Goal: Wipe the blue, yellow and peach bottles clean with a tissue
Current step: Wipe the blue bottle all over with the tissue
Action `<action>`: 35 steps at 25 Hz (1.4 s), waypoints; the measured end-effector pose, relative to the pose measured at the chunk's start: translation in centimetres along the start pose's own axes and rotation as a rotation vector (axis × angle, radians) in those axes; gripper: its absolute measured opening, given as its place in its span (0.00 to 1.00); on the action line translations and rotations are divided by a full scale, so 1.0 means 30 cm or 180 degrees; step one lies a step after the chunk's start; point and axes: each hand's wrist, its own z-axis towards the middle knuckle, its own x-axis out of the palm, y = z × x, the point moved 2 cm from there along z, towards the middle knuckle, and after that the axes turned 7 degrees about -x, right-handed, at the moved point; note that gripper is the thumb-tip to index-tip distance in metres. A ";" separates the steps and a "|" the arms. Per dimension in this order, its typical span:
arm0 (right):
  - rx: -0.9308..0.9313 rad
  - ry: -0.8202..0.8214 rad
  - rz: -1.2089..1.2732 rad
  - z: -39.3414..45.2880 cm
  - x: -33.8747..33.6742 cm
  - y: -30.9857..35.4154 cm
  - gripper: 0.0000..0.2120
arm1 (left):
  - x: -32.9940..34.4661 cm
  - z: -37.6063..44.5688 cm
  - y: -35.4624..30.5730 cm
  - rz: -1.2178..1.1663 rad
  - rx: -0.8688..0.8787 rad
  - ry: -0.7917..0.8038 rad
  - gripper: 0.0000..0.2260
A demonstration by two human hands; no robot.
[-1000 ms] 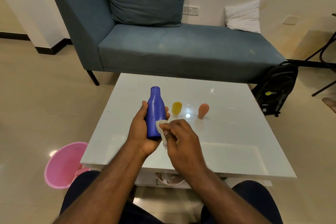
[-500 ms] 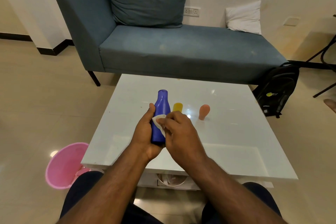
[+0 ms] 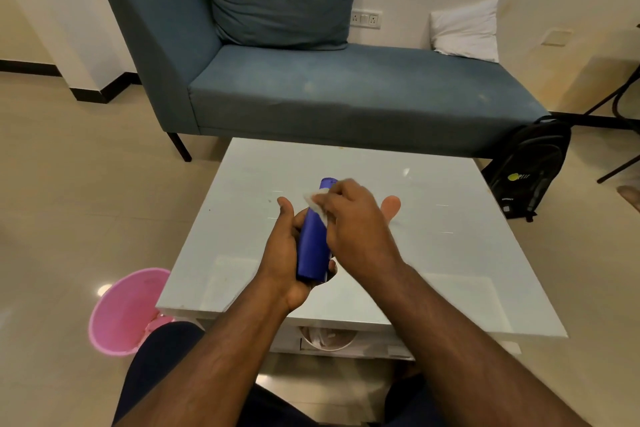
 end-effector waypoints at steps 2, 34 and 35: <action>0.0328 -0.0160 0.0103 0.040 -0.024 -0.033 0.14 | 0.011 -0.009 0.007 0.0067 -0.0012 0.0041 0.31; -0.0076 -0.0573 0.0189 0.014 -0.033 -0.051 0.12 | 0.065 -0.054 -0.012 0.0112 -0.0156 0.0137 0.23; -0.0083 -0.0745 0.0159 0.022 -0.042 -0.062 0.11 | 0.062 -0.053 -0.011 0.0097 -0.0187 0.0183 0.23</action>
